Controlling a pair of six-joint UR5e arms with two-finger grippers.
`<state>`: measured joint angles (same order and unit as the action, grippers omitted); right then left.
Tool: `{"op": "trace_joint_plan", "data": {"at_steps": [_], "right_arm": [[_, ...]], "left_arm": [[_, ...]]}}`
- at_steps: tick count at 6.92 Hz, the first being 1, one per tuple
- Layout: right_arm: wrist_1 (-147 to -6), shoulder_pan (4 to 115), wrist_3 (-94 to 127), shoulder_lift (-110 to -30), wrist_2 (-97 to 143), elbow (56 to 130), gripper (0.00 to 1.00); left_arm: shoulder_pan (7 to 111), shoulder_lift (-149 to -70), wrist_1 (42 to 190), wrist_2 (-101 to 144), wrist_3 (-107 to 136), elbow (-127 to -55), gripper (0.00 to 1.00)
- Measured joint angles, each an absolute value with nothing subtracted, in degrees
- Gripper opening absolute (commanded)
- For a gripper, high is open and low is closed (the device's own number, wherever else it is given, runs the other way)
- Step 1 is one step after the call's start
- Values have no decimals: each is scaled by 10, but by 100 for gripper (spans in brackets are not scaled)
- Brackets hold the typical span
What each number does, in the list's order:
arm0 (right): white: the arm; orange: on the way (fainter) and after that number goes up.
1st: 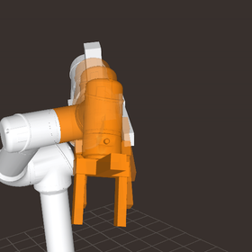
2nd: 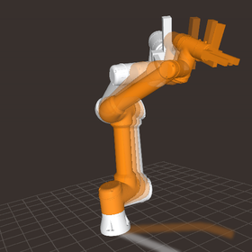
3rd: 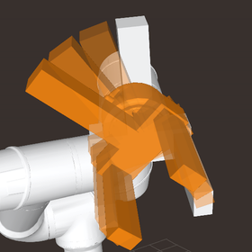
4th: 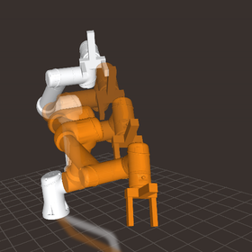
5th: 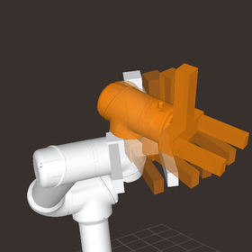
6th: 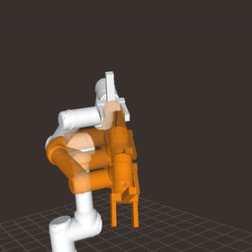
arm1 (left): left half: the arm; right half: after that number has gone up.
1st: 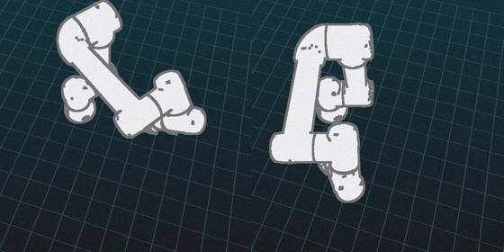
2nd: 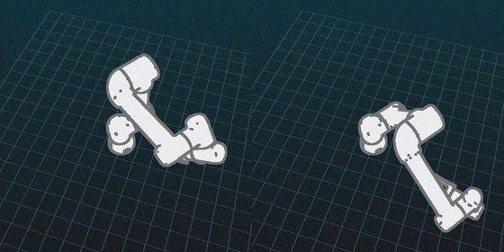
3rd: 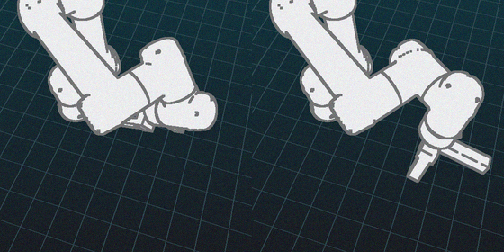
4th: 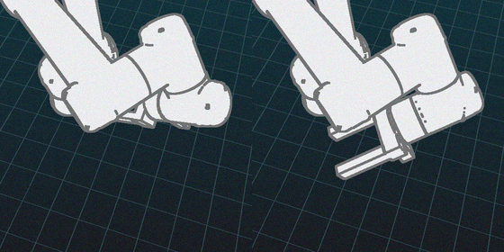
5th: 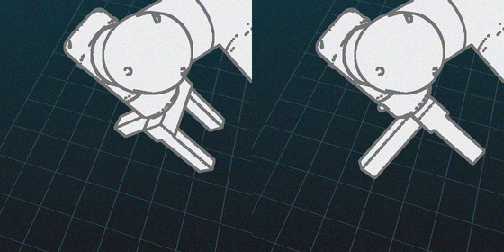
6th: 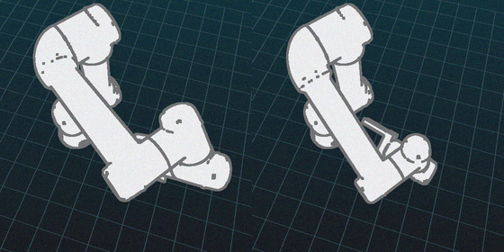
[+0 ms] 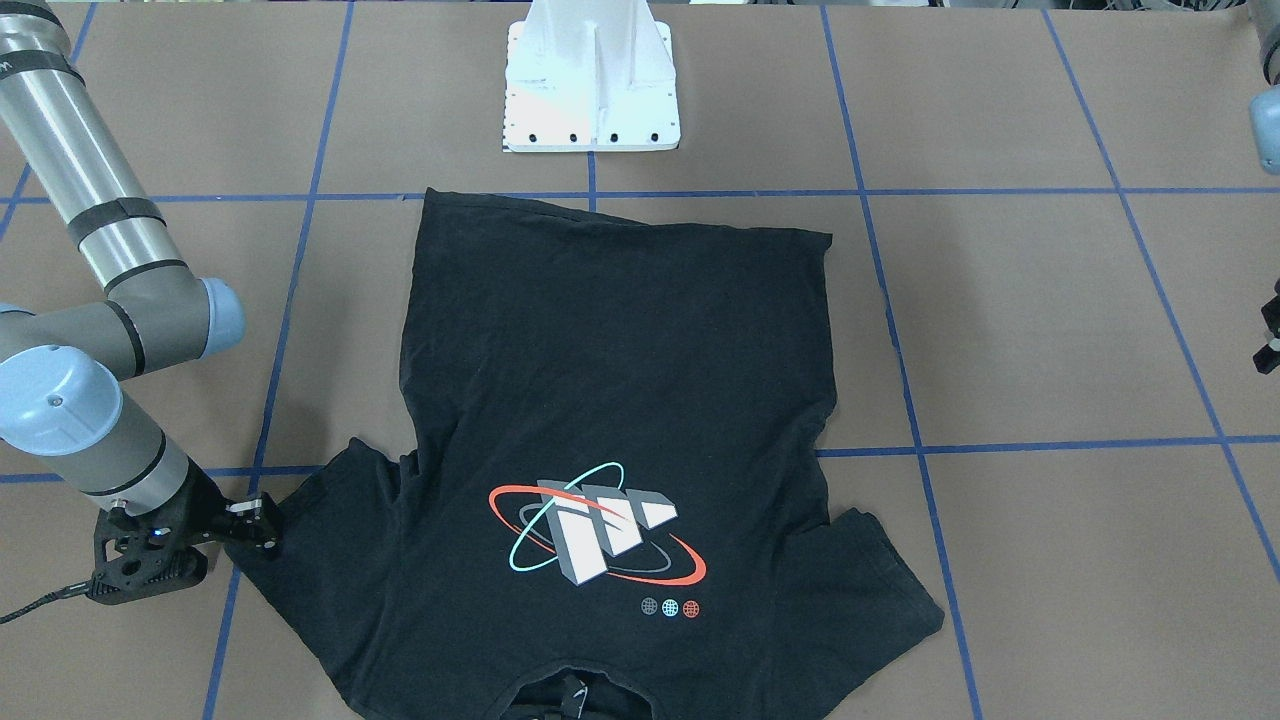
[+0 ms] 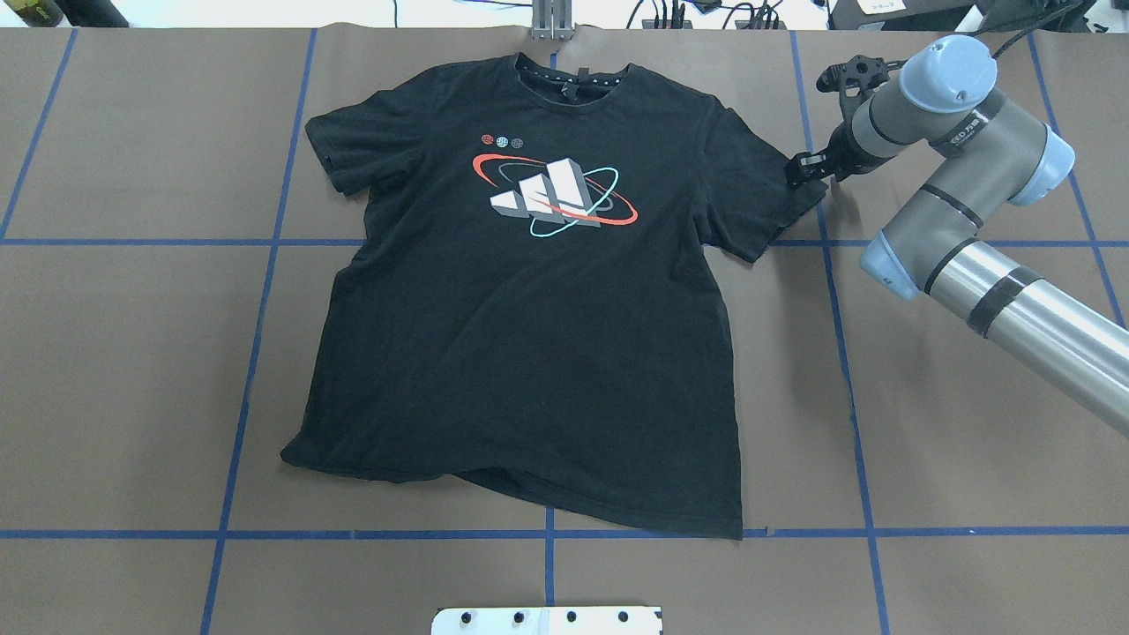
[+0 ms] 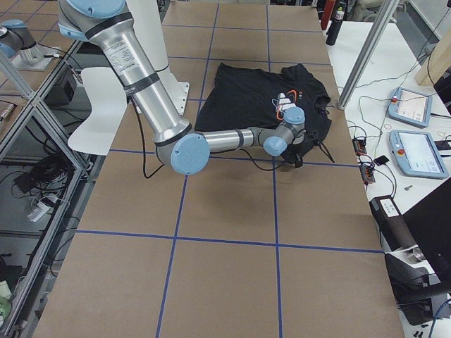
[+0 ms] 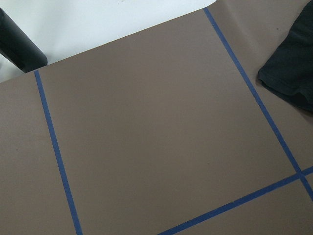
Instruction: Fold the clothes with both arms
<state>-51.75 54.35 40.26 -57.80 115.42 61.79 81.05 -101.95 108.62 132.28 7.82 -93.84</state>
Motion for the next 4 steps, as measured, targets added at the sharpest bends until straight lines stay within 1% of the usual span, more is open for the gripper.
{"op": "trace_joint_plan", "data": {"at_steps": [2,4], "right_arm": [[-517,543,403,-586,1152,626,58],[-517,542,404,-592,1152,639,50]], "left_arm": [[810,-1020,1086,1323,78,-938,100],[810,-1020,1086,1323,78,-938,100]]}}
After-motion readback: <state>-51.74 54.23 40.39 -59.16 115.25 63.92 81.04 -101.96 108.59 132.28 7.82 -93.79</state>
